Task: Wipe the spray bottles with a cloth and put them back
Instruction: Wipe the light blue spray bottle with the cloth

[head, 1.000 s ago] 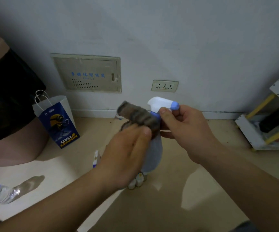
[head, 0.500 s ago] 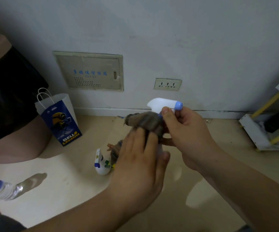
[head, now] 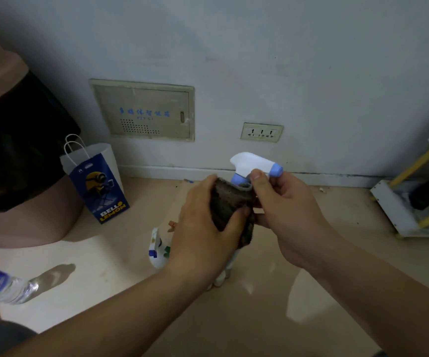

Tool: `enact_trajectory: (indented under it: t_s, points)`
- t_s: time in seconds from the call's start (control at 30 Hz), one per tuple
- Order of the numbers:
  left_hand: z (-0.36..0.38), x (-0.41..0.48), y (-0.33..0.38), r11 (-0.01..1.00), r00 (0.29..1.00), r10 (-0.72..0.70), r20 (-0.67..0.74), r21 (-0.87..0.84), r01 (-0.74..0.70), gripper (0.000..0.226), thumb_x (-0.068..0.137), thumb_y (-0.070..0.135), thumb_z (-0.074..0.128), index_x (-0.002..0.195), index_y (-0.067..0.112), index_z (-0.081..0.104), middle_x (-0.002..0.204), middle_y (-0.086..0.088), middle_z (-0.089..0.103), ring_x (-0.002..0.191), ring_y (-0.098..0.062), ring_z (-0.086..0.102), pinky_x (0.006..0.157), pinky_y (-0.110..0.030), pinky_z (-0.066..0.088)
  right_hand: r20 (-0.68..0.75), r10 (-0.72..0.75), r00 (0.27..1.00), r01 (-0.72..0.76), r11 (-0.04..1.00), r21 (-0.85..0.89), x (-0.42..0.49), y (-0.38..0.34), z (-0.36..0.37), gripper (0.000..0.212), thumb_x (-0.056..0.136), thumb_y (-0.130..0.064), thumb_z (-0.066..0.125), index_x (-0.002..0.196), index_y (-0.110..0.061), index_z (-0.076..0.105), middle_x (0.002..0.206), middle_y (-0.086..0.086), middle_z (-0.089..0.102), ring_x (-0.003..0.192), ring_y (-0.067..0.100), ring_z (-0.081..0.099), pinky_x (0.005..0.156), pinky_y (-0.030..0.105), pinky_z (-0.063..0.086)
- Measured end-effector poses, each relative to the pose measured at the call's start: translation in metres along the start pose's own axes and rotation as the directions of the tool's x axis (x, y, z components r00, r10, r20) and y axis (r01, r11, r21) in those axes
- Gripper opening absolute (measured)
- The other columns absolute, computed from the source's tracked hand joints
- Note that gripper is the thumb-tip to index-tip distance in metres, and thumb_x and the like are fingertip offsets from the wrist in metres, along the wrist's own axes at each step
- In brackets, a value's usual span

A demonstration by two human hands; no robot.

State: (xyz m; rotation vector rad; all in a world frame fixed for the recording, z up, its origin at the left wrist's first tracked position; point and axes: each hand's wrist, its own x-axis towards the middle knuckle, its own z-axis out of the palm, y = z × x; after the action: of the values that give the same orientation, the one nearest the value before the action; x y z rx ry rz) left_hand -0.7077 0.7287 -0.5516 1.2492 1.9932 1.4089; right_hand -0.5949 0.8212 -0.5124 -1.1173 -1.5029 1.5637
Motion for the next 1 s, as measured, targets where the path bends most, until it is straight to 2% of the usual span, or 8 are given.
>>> enact_trajectory:
  t_s: [0.13, 0.27, 0.43, 0.5, 0.63, 0.8, 0.93, 1.0]
  points:
    - [0.006, -0.023, 0.008, 0.925, 0.989, 0.089, 0.114, 0.358, -0.125, 0.071, 0.101, 0.057, 0.041, 0.161, 0.042, 0.007, 0.161, 0.020, 0.031, 0.143, -0.008, 0.035, 0.115, -0.031, 0.035, -0.012, -0.018, 1.000, 0.018, 1.000, -0.023, -0.006, 0.003, 0.006, 0.022, 0.102, -0.033, 0.059, 0.111, -0.019, 0.073, 0.098, -0.003, 0.079, 0.096, 0.013, 0.075, 0.083, 0.041, 0.060]
    - [-0.009, 0.000, -0.004, 0.991, 0.973, 0.129, 0.190, -0.057, -0.120, 0.032, 0.105, 0.048, 0.040, 0.134, 0.042, 0.051, 0.120, 0.013, 0.066, 0.110, -0.010, 0.063, 0.093, -0.042, 0.053, -0.030, -0.109, 0.994, 0.104, 0.987, -0.121, -0.009, 0.003, 0.006, 0.026, 0.099, -0.041, 0.060, 0.112, -0.022, 0.071, 0.100, -0.003, 0.078, 0.096, 0.014, 0.075, 0.087, 0.048, 0.061]
    - [-0.017, 0.029, -0.012, 0.732, 0.778, -0.548, 0.307, -0.275, 0.624, 0.034, 0.108, 0.037, 0.047, 0.105, 0.017, 0.073, 0.098, -0.005, 0.075, 0.091, -0.022, 0.069, 0.078, -0.036, 0.054, -0.057, -0.115, 0.992, 0.113, 0.993, -0.047, -0.007, -0.002, -0.001, 0.024, 0.103, -0.026, 0.056, 0.125, -0.024, 0.066, 0.107, -0.002, 0.078, 0.098, 0.020, 0.075, 0.080, 0.046, 0.064]
    - [-0.015, 0.031, -0.009, 0.709, 0.739, -0.600, 0.307, -0.224, 0.669, 0.031, 0.108, 0.031, 0.046, 0.102, 0.018, 0.073, 0.098, -0.005, 0.072, 0.091, -0.022, 0.066, 0.081, -0.037, 0.052, -0.041, -0.091, 0.995, 0.091, 0.996, -0.016, -0.007, -0.004, -0.001, 0.025, 0.104, -0.023, 0.055, 0.127, -0.022, 0.065, 0.108, -0.003, 0.078, 0.097, 0.018, 0.076, 0.078, 0.038, 0.064]
    - [-0.005, 0.006, 0.010, 0.983, 0.991, -0.116, 0.074, 0.152, 0.104, 0.036, 0.109, 0.044, 0.027, 0.114, 0.029, 0.060, 0.103, 0.006, 0.062, 0.095, -0.015, 0.060, 0.086, -0.036, 0.046, -0.035, -0.015, 0.999, 0.018, 0.996, 0.089, -0.006, -0.004, -0.001, 0.024, 0.107, -0.025, 0.051, 0.126, -0.020, 0.065, 0.108, 0.001, 0.078, 0.096, 0.021, 0.076, 0.071, 0.032, 0.061]
    - [-0.004, -0.005, -0.001, 0.883, 0.945, 0.272, 0.179, 0.344, -0.319, 0.064, 0.099, 0.046, 0.044, 0.159, 0.030, 0.027, 0.135, 0.008, 0.056, 0.117, -0.014, 0.055, 0.095, -0.036, 0.048, -0.053, 0.015, 0.998, -0.012, 0.998, 0.056, -0.011, 0.001, 0.004, 0.024, 0.105, -0.031, 0.054, 0.122, -0.023, 0.069, 0.107, -0.005, 0.078, 0.103, 0.013, 0.074, 0.091, 0.044, 0.060]
    - [-0.011, 0.022, -0.028, 0.963, 0.979, -0.072, 0.191, -0.243, 0.118, 0.035, 0.105, 0.049, 0.042, 0.127, 0.034, 0.064, 0.113, 0.009, 0.072, 0.108, -0.013, 0.067, 0.096, -0.039, 0.054, -0.104, 0.003, 0.995, 0.010, 0.992, 0.128, -0.003, -0.007, -0.001, 0.027, 0.107, -0.024, 0.051, 0.130, -0.016, 0.063, 0.108, 0.005, 0.078, 0.097, 0.022, 0.076, 0.078, 0.038, 0.064]
    - [-0.006, 0.025, -0.038, 0.678, 0.807, -0.505, 0.307, -0.437, 0.591, 0.039, 0.101, 0.051, 0.052, 0.120, 0.025, 0.073, 0.111, -0.005, 0.077, 0.108, -0.029, 0.071, 0.103, -0.048, 0.054, -0.132, -0.003, 0.991, 0.023, 0.988, 0.153, 0.000, -0.010, -0.005, 0.027, 0.107, -0.022, 0.051, 0.131, -0.015, 0.062, 0.109, 0.007, 0.077, 0.095, 0.023, 0.077, 0.078, 0.038, 0.064]
